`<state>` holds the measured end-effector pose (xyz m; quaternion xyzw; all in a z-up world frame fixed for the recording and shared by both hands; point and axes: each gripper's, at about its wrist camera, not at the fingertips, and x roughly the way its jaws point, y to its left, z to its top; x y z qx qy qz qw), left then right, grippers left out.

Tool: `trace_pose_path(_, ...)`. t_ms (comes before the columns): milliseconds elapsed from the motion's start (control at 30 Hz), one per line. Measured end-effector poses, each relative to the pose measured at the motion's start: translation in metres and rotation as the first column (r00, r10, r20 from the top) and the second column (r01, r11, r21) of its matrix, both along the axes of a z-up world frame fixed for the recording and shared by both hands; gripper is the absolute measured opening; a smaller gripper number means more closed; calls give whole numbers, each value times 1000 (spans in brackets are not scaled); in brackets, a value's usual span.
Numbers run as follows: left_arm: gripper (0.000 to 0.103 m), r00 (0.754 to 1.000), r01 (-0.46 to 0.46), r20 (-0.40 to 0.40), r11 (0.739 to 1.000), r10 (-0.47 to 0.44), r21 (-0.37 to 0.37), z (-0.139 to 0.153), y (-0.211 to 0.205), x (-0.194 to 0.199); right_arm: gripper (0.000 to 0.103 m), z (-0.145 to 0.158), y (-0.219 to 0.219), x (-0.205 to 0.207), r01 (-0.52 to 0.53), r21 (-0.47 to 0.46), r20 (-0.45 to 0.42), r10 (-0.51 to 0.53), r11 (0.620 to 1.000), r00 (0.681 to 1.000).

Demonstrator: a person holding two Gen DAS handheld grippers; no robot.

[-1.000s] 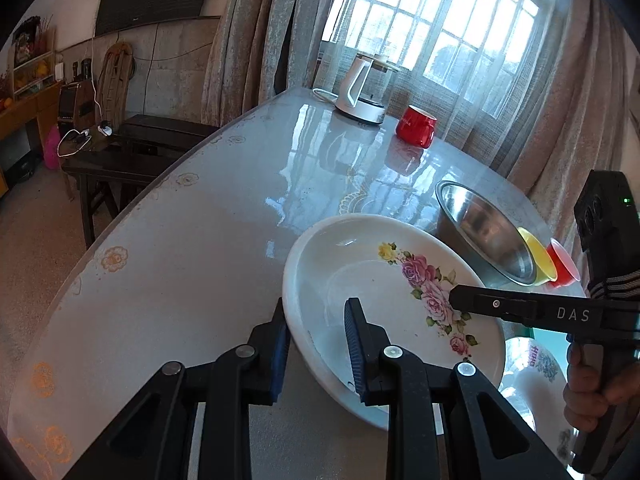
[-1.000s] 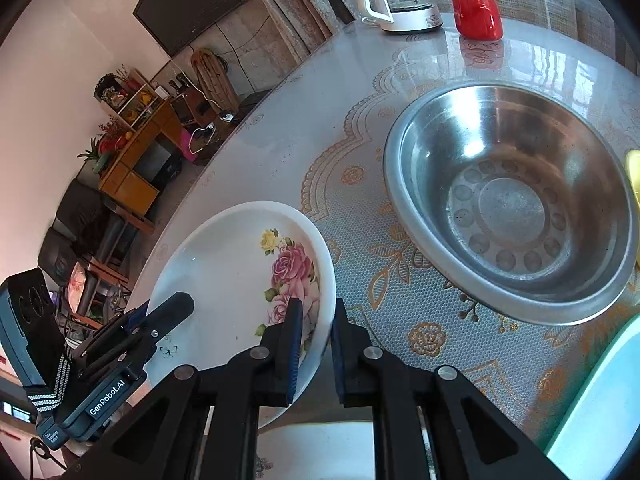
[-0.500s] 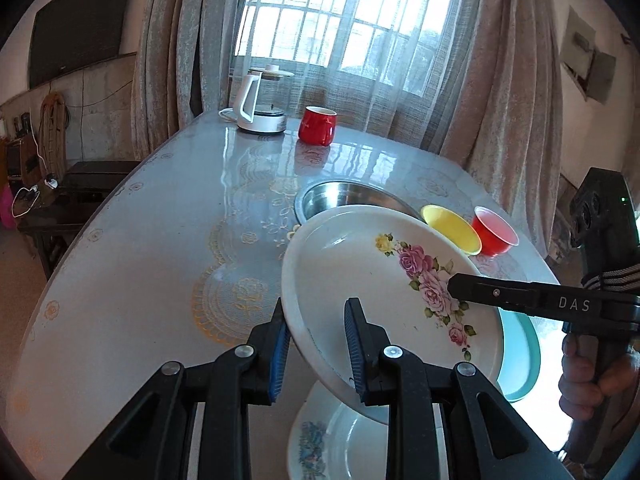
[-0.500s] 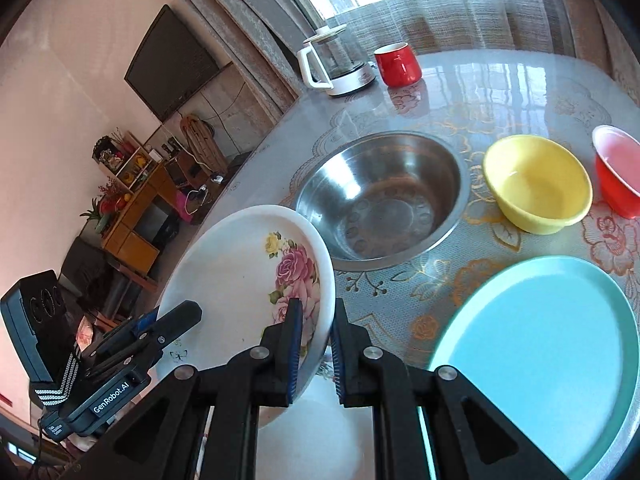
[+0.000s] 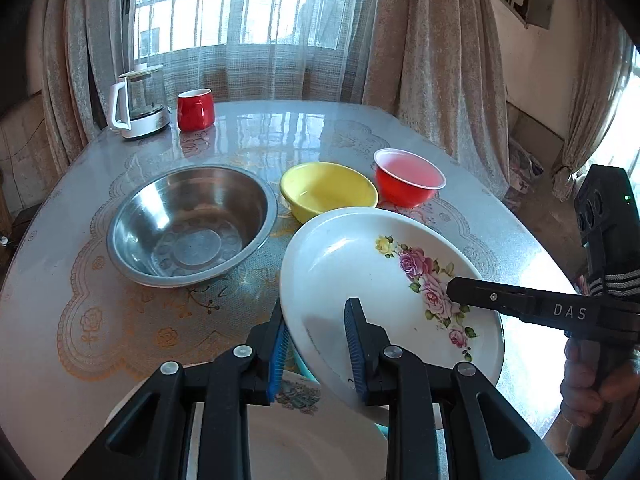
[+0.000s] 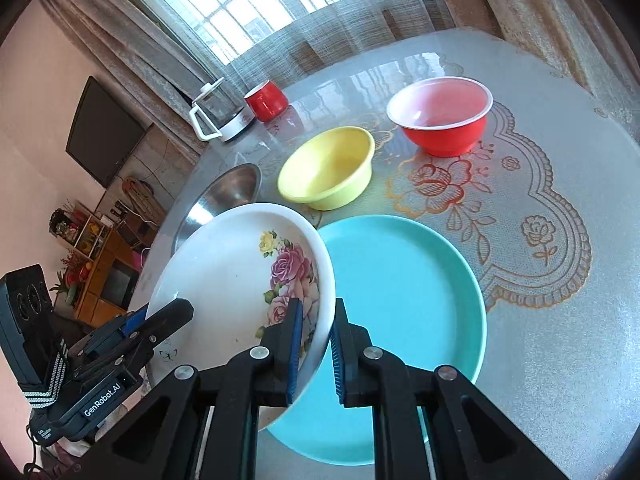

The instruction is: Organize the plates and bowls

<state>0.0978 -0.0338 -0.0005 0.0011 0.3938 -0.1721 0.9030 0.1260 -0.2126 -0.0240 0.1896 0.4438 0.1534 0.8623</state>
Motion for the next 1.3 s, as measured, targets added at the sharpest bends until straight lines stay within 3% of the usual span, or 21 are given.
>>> trace_pose_path(200,26,999,29,-44,999,-28,44,-16,-31,7,13,-23,-31,5,32,-6,-64,-32,999,997)
trace_pose_path(467,26,993,16,-114,996,-6,82,-38,-41,19,13,-42,-38,15,15,-14,-113,-16,1000,994)
trace_pose_path(667,26,988,11,-152,994,6,107,-46,-43,23,13,-40,-37,15,-5,-55,-96,0,998,995)
trace_pose_path(900,27,990,7,-138,991,12,136,-47,-44,23,15,-36,-29,15,-23,-154,-64,14,988,998)
trace_pose_path(1133,31,992,-7,-122,994,20,106,-40,-37,20,15,-36,-31,12,-8,-135,-65,0,991,998)
trace_pose_path(1300,37,994,-43,-101,996,52,83,-32,-26,15,24,-32,-33,8,17,-114,-48,-22,993,999)
